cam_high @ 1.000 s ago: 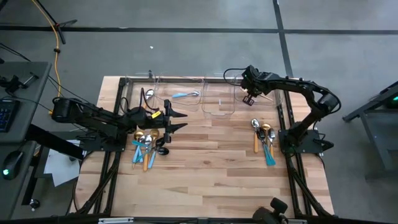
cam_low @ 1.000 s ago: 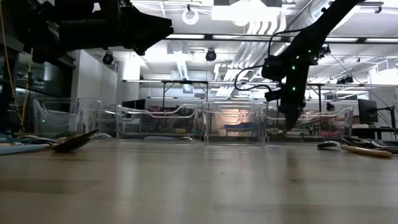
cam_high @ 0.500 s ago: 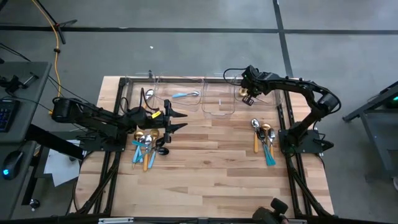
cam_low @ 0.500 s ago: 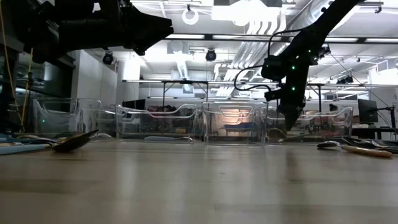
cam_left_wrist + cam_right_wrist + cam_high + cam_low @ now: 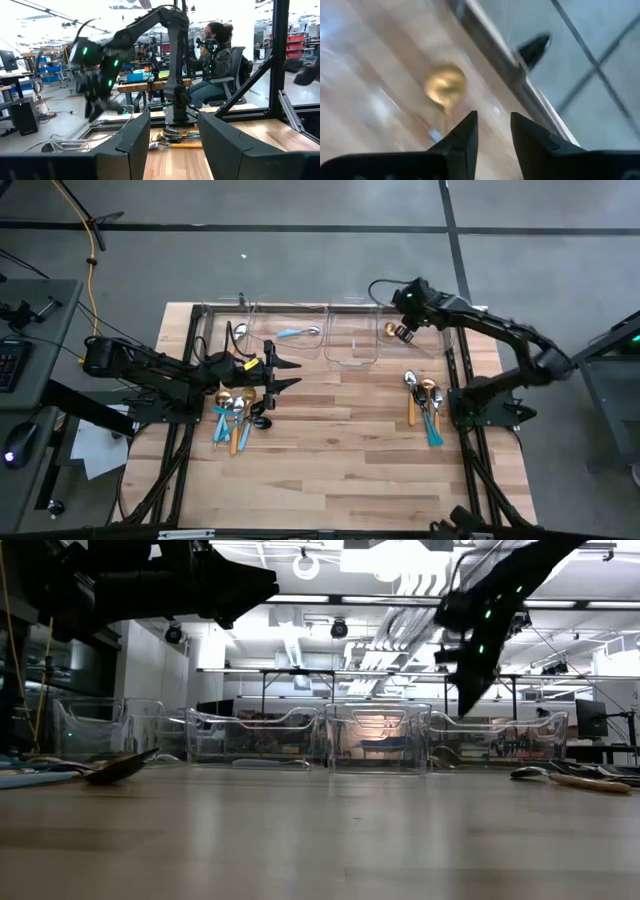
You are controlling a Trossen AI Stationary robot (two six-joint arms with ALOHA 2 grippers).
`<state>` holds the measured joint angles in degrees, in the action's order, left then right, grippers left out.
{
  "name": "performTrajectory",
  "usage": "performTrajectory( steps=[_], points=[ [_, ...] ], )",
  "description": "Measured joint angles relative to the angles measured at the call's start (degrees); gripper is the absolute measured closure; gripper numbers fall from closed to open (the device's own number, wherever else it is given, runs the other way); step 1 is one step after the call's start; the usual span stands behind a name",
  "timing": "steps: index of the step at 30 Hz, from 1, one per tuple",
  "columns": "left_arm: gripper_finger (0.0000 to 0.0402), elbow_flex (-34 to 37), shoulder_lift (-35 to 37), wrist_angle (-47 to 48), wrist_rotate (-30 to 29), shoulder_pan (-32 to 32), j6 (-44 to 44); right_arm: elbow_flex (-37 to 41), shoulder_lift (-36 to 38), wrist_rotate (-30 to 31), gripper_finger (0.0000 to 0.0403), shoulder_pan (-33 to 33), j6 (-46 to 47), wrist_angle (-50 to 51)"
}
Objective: Sort silverware by color (type)
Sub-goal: Put the black spoon into the middle right transparent bin
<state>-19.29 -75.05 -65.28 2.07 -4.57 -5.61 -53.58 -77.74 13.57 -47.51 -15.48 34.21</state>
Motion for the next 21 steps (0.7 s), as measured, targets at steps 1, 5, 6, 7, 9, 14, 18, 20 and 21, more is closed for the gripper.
performTrajectory(
  steps=[1,5,6,7,9,14,18,20,21],
  points=[
    [0.0245,0.0,0.0,0.0,0.0,0.0,0.0,0.0,2.4,-2.7,0.0298,0.0,1.0,-0.1],
    [0.0245,0.0,0.0,0.0,0.0,0.0,1.2,1.2,11.2,-21.0,0.0295,0.8,7.3,-2.6],
    [0.0245,0.0,0.0,0.0,0.0,0.0,1.6,2.5,13.2,-25.7,0.0295,1.6,8.3,-4.2],
    [0.0245,0.0,0.0,0.0,0.0,0.0,2.0,4.2,15.1,-30.1,0.0295,2.8,9.2,-6.4],
    [0.0245,0.0,0.0,0.0,0.0,0.0,2.6,8.5,18.5,-35.7,0.0295,6.1,11.6,-13.5],
    [0.0245,0.0,0.0,0.0,0.0,0.0,2.6,23.9,23.1,-36.2,0.0295,17.0,19.8,-39.4],
    [0.0245,0.0,0.0,0.8,0.0,0.0,2.6,34.1,22.4,-29.7,0.0295,26.0,22.9,-64.0],
    [0.0245,0.0,0.0,1.2,0.0,0.0,3.0,37.0,21.4,-24.5,0.0295,30.0,21.7,-73.4],
    [0.0245,0.0,0.0,1.2,0.0,0.0,3.1,37.7,20.9,-22.4,0.0295,31.8,20.9,-76.9]
  ],
)
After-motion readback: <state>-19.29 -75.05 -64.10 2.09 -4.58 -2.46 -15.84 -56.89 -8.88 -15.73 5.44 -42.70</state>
